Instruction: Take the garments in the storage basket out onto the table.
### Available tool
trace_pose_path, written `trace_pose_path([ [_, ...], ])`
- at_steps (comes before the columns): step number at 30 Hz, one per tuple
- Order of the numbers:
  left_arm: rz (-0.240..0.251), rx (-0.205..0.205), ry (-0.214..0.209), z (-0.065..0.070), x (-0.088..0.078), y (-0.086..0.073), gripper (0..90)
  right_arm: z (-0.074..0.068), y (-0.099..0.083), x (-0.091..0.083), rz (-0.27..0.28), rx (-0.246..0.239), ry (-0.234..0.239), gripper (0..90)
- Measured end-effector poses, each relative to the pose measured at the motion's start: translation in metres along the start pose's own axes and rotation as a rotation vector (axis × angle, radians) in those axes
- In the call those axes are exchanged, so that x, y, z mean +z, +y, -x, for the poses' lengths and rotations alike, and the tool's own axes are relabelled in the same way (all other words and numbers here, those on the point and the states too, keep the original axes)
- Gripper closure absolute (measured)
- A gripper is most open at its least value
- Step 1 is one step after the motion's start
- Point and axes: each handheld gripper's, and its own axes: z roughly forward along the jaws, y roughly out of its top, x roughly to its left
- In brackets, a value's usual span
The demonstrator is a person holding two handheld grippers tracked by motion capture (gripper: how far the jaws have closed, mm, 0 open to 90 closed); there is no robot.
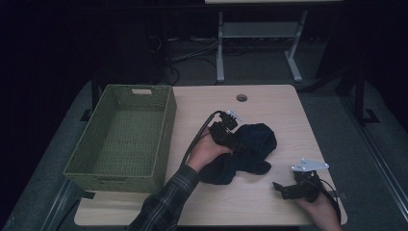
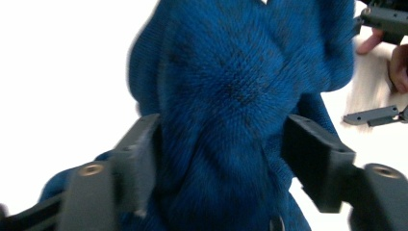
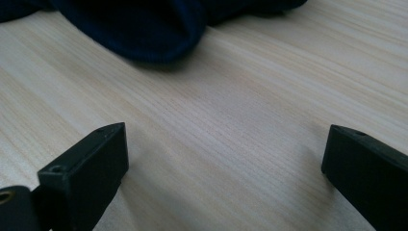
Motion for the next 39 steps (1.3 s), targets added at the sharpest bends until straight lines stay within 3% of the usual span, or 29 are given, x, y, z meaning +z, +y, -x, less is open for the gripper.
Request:
trace_pose_path([
  [3,0.024,-0.003,0.024,-0.001,-0.016,-0.003,19.3,0.000,0.000,0.000,0.000,-0.001,0.000,2.1],
  [8,0.054,-0.016,0.033,-0.002,-0.038,-0.016,21.1,0.000,0.000,0.000,0.001,-0.004,-0.001,2.1],
  [11,0.061,-0.019,0.031,0.000,-0.048,-0.029,35.6,0.000,0.000,0.000,-0.001,-0.001,-0.001,2.1],
  [16,0.091,-0.061,0.038,0.001,-0.059,-0.050,53.2,0.000,0.000,0.000,0.000,-0.002,-0.001,2.1],
  [20,0.082,-0.068,0.061,0.003,-0.065,-0.066,71.0,0.000,0.000,0.000,0.000,-0.002,-0.001,2.1],
  [24,0.054,-0.068,0.087,0.010,-0.062,-0.082,89.8,0.000,0.000,0.000,0.001,-0.004,-0.001,2.1],
  [32,-0.035,-0.065,0.142,0.017,-0.042,-0.104,89.9,0.000,0.000,0.000,0.001,-0.006,-0.001,2.1],
  [39,-0.096,-0.075,0.145,0.016,-0.022,-0.122,89.8,0.000,0.000,0.000,0.001,-0.006,-0.002,2.0],
])
